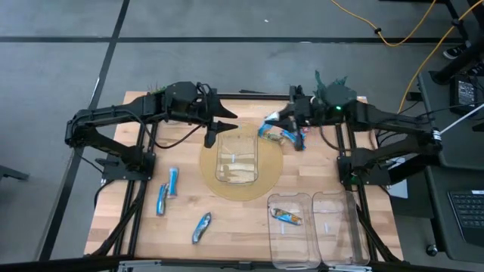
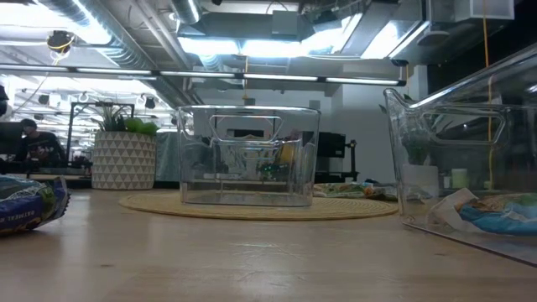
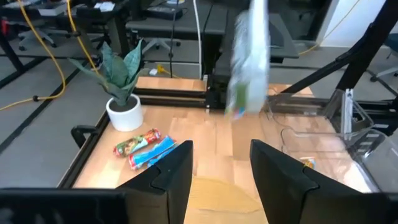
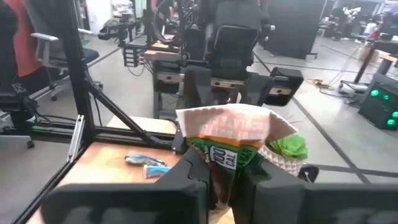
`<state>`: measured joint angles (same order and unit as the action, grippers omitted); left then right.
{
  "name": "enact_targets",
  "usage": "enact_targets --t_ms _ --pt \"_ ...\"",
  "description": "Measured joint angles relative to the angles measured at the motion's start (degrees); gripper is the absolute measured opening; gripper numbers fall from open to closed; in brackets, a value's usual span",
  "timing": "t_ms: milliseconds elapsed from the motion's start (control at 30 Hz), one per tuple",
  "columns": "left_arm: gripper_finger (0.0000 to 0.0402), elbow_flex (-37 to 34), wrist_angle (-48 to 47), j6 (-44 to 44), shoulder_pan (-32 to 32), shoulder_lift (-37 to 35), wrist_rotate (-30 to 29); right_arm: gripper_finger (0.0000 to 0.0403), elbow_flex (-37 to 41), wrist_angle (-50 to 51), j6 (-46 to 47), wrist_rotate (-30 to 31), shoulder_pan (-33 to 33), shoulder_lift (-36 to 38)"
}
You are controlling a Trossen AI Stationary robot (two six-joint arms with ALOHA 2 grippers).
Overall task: Pick and place Granola Bars by type
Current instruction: Put the yellow granola bar pack into the bottom left transparent bin
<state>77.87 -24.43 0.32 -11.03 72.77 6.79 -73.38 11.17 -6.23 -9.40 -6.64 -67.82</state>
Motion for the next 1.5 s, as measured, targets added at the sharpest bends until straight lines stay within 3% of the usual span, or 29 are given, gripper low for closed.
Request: enact_targets --t_ms 267,567,733,900,1167,1500 --pt "0.0153 0.0 0.0 1.6 0.0 0.0 -2.8 0.0047 0.0 8.0 3.7 6.5 5.5 6.8" --pt "0.0153 0.0 0.2 2.0 -0.4 0.0 -4.1 0.0029 0.0 14.1 7.6 6.8 12.1 8.1" --pt "0.0153 0.0 0.2 2.4 -0.8 0.0 -7.6 0.0048 0.0 14.8 12.7 6.8 18.0 7.9" --pt "0.0153 0.0 0.2 2.4 -0.8 0.0 -7.9 0.0031 0.0 14.7 18.8 7.5 25.1 7.8" --pt "0.0153 0.0 -0.3 3.9 -0.9 0.4 -7.7 0.0041 0.0 15.6 25.8 15.6 34.1 5.2" --pt "0.0153 0.0 -2.6 4.6 -0.9 0.4 -7.7 0.0026 0.0 22.0 43.4 16.4 40.7 -2.6"
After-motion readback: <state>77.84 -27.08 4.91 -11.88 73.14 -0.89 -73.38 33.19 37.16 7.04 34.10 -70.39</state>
